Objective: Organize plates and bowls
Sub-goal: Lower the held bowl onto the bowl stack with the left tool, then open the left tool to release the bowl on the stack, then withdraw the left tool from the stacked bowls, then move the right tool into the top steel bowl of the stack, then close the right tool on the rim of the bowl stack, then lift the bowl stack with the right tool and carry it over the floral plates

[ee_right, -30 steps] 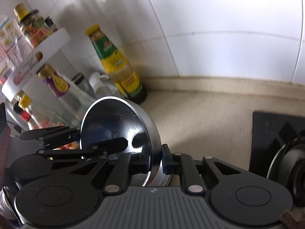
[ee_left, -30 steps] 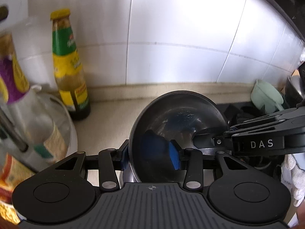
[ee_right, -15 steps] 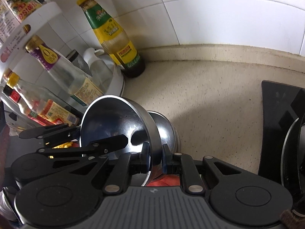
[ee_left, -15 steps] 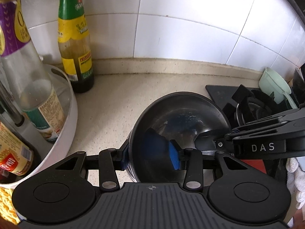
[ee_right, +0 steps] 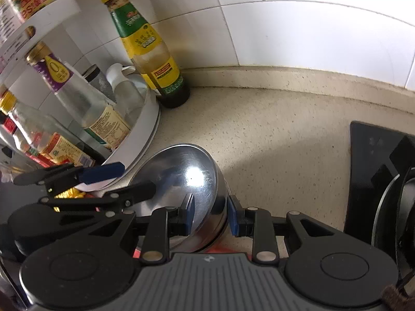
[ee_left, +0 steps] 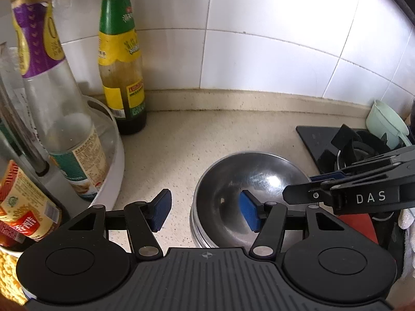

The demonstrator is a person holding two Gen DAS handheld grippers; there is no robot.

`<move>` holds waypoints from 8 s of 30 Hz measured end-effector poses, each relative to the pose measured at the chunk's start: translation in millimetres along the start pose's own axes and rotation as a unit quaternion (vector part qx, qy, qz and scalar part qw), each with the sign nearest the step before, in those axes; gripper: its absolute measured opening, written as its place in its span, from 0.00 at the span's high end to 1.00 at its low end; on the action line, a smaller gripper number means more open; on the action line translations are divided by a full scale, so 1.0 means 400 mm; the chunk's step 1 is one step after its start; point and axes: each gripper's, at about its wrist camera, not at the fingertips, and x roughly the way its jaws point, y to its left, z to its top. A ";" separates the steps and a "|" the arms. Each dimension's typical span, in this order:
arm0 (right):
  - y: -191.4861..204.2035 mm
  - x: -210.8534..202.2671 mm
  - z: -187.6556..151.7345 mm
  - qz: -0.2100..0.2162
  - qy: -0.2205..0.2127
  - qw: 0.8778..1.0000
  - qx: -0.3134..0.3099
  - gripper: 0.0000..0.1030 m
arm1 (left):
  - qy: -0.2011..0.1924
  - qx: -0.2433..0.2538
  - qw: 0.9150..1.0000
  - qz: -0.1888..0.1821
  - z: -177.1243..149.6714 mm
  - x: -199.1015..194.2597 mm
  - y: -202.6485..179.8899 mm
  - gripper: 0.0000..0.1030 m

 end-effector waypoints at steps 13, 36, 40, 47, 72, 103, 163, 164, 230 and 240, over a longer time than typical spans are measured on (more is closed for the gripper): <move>0.046 -0.055 -0.027 -0.066 -0.052 0.995 -0.048 0.74 | -0.036 -0.002 0.999 0.013 -0.031 -0.046 0.000 0.21; 0.204 -0.093 -0.101 -0.230 -0.168 0.927 -0.244 0.56 | -0.092 0.063 0.989 0.100 -0.123 -0.133 -0.058 0.17; 0.211 -0.090 -0.111 -0.226 -0.162 0.925 -0.259 0.55 | -0.087 0.061 0.989 0.105 -0.135 -0.135 -0.060 0.17; 0.199 -0.090 -0.116 -0.212 -0.156 0.929 -0.261 0.54 | -0.083 0.061 0.989 0.106 -0.139 -0.131 -0.065 0.17; 0.176 -0.051 -0.079 -0.164 -0.130 0.954 -0.217 0.52 | -0.067 0.053 0.991 0.102 -0.123 -0.113 -0.046 0.08; 0.164 -0.009 -0.076 -0.096 -0.077 0.980 -0.157 0.47 | -0.005 0.038 0.997 0.062 -0.200 -0.099 0.020 0.04; 0.005 0.190 0.026 0.034 -0.012 0.999 -0.027 0.39 | -0.007 0.103 0.991 -0.082 -0.119 0.187 -0.037 0.00; 0.004 0.192 0.028 0.037 -0.011 0.999 -0.026 0.39 | -0.008 0.106 0.991 -0.084 -0.118 0.188 -0.036 0.00; 0.029 -0.103 -0.271 0.124 0.002 0.992 0.038 0.32 | -0.004 0.155 0.984 -0.086 -0.413 -0.169 -0.347 0.00; -0.014 -0.083 -0.372 0.114 -0.038 0.989 0.091 0.38 | 0.017 0.212 0.974 -0.078 -0.467 -0.158 -0.365 0.00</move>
